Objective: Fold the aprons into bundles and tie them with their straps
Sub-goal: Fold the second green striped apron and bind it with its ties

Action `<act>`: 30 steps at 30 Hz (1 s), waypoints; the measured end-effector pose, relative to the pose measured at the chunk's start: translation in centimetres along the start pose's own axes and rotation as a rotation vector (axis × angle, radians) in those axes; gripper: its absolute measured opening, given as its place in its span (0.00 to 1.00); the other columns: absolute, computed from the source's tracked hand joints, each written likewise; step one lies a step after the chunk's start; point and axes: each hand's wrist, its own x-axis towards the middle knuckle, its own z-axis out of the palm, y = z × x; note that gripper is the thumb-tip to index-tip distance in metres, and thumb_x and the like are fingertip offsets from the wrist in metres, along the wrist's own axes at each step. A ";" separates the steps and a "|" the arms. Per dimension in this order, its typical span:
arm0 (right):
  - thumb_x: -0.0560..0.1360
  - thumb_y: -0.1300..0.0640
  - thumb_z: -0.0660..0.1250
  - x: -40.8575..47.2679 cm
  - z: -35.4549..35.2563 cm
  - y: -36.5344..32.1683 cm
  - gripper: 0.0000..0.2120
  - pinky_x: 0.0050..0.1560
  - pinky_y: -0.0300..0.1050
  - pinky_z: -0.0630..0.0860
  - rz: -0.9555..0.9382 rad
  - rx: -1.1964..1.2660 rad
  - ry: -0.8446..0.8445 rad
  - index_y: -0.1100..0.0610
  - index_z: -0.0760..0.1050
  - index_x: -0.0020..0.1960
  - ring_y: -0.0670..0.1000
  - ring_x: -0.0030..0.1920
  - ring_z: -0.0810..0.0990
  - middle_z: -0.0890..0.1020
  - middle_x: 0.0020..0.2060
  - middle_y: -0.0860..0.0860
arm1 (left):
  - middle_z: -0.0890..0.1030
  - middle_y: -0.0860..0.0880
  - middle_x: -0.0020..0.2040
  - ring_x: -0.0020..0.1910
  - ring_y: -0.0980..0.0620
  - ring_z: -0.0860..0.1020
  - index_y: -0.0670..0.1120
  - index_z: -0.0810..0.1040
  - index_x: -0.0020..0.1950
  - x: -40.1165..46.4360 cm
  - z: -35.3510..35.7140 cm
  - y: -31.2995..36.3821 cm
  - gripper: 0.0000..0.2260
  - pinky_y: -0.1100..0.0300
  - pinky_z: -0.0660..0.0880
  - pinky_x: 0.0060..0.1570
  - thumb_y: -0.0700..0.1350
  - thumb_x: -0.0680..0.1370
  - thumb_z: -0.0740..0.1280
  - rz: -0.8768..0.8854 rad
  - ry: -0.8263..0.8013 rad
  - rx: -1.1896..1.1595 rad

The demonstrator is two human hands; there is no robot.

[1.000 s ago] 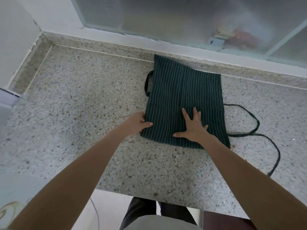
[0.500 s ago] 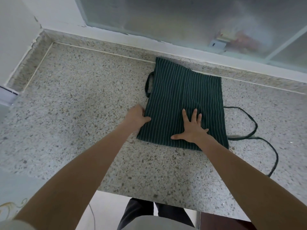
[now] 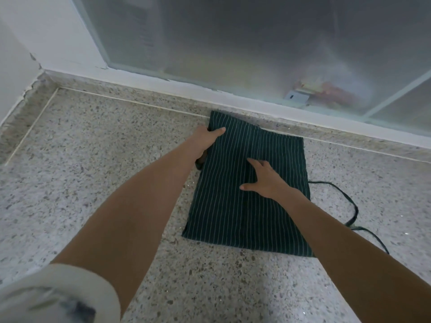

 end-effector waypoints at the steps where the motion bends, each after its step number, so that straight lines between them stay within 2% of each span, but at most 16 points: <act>1: 0.71 0.46 0.72 0.3 0.1 0.0 0.45 0.71 0.57 0.60 0.008 -0.023 -0.026 0.49 0.47 0.77 0.61 0.74 0.55 0.52 0.75 0.58 | 0.75 0.42 0.62 0.58 0.43 0.75 0.37 0.66 0.69 0.5 0.0 0.2 0.32 0.53 0.74 0.54 0.55 0.74 0.69 -0.027 0.001 -0.063; 4: 0.71 0.44 0.71 1.0 -0.4 0.0 0.44 0.70 0.55 0.61 0.016 -0.075 -0.059 0.49 0.48 0.77 0.62 0.72 0.58 0.55 0.74 0.59 | 0.79 0.41 0.58 0.52 0.44 0.79 0.38 0.73 0.64 1.2 0.2 1.2 0.21 0.55 0.76 0.49 0.44 0.74 0.72 0.001 0.001 -0.166; 6: 0.73 0.46 0.69 1.1 -1.2 -0.1 0.41 0.68 0.51 0.64 0.004 0.004 -0.066 0.51 0.50 0.77 0.60 0.71 0.63 0.57 0.73 0.59 | 0.80 0.41 0.57 0.49 0.46 0.79 0.40 0.75 0.63 1.1 0.3 1.7 0.18 0.55 0.77 0.48 0.39 0.74 0.71 0.063 -0.041 -0.180; 8: 0.74 0.49 0.68 1.2 -2.3 -0.3 0.37 0.62 0.45 0.67 -0.029 0.130 0.056 0.54 0.53 0.76 0.58 0.68 0.68 0.62 0.72 0.59 | 0.79 0.43 0.56 0.52 0.46 0.79 0.44 0.75 0.60 0.7 0.3 2.2 0.16 0.52 0.77 0.53 0.38 0.73 0.70 0.128 -0.092 -0.175; 10: 0.75 0.52 0.67 1.5 -3.7 -0.7 0.33 0.59 0.43 0.67 -0.039 0.281 0.270 0.55 0.56 0.75 0.56 0.67 0.70 0.65 0.71 0.57 | 0.79 0.43 0.55 0.53 0.43 0.79 0.46 0.75 0.54 0.1 0.1 2.7 0.13 0.47 0.76 0.56 0.34 0.73 0.69 0.178 -0.134 -0.167; 13: 0.77 0.53 0.65 1.6 -6.2 -1.7 0.28 0.67 0.46 0.63 -0.050 0.610 0.420 0.54 0.59 0.74 0.55 0.70 0.67 0.68 0.70 0.54 | 0.78 0.42 0.49 0.51 0.42 0.78 0.45 0.73 0.50 -1.0 0.1 3.4 0.15 0.45 0.76 0.55 0.27 0.70 0.64 0.255 -0.187 -0.148; 15: 0.80 0.52 0.59 1.2 -7.9 -2.5 0.24 0.65 0.41 0.60 -0.055 0.785 0.377 0.52 0.59 0.75 0.53 0.70 0.65 0.67 0.71 0.52 | 0.77 0.44 0.44 0.45 0.44 0.76 0.47 0.70 0.45 -2.0 0.2 3.9 0.18 0.50 0.74 0.49 0.24 0.69 0.61 0.302 -0.228 -0.187; 16: 0.81 0.52 0.56 1.1 -8.6 -2.7 0.23 0.65 0.40 0.58 -0.060 0.797 0.330 0.51 0.58 0.75 0.52 0.72 0.63 0.65 0.72 0.51 | 0.77 0.45 0.43 0.44 0.46 0.75 0.47 0.69 0.44 -2.5 0.1 4.0 0.19 0.52 0.73 0.46 0.22 0.68 0.60 0.317 -0.241 -0.206; 18: 0.82 0.55 0.52 0.8 -9.8 -2.7 0.21 0.68 0.41 0.55 -0.115 0.742 0.243 0.47 0.58 0.75 0.51 0.73 0.59 0.60 0.74 0.50 | 0.78 0.46 0.46 0.44 0.47 0.75 0.47 0.68 0.45 -3.4 0.0 4.3 0.22 0.54 0.73 0.43 0.20 0.68 0.57 0.339 -0.254 -0.222; 20: 0.79 0.66 0.54 0.3 -10.5 -2.9 0.25 0.65 0.39 0.59 -0.200 0.660 0.175 0.46 0.63 0.72 0.51 0.72 0.61 0.62 0.73 0.49 | 0.80 0.46 0.49 0.47 0.46 0.77 0.47 0.70 0.46 -4.2 -0.2 4.5 0.24 0.51 0.74 0.45 0.19 0.67 0.56 0.374 -0.283 -0.213; 22: 0.73 0.75 0.54 -0.3 -10.9 -3.4 0.31 0.57 0.30 0.65 -0.260 0.535 0.111 0.51 0.69 0.69 0.50 0.67 0.66 0.67 0.70 0.51 | 0.81 0.47 0.49 0.48 0.48 0.78 0.46 0.72 0.46 -4.8 -0.6 4.5 0.24 0.50 0.75 0.46 0.18 0.66 0.55 0.438 -0.290 -0.175; 24: 0.70 0.78 0.54 -0.7 -11.3 -3.9 0.32 0.60 0.29 0.62 -0.282 0.390 0.033 0.56 0.69 0.69 0.49 0.68 0.65 0.67 0.71 0.51 | 0.83 0.49 0.46 0.48 0.49 0.80 0.45 0.74 0.44 -5.1 -0.9 4.6 0.23 0.50 0.76 0.49 0.19 0.65 0.57 0.518 -0.265 -0.112; 26: 0.71 0.77 0.57 -0.6 -11.3 -4.1 0.31 0.66 0.34 0.58 -0.283 0.269 -0.061 0.59 0.66 0.71 0.50 0.72 0.63 0.64 0.73 0.52 | 0.83 0.48 0.43 0.46 0.52 0.81 0.44 0.75 0.43 -5.3 -1.2 4.6 0.22 0.52 0.77 0.51 0.19 0.65 0.57 0.570 -0.226 -0.097; 28: 0.71 0.70 0.66 -0.1 -11.4 -4.0 0.30 0.72 0.44 0.58 -0.266 0.113 -0.122 0.59 0.65 0.72 0.54 0.72 0.64 0.65 0.72 0.54 | 0.83 0.47 0.42 0.42 0.56 0.82 0.44 0.75 0.42 -5.5 -1.3 4.7 0.21 0.59 0.78 0.49 0.19 0.66 0.58 0.595 -0.175 -0.105; 30: 0.69 0.61 0.73 0.4 -11.3 -3.8 0.28 0.69 0.52 0.64 -0.261 -0.015 -0.106 0.58 0.68 0.66 0.56 0.68 0.69 0.71 0.68 0.55 | 0.81 0.47 0.42 0.38 0.60 0.81 0.44 0.75 0.42 -5.7 -1.3 4.7 0.21 0.66 0.77 0.45 0.19 0.66 0.59 0.600 -0.123 -0.106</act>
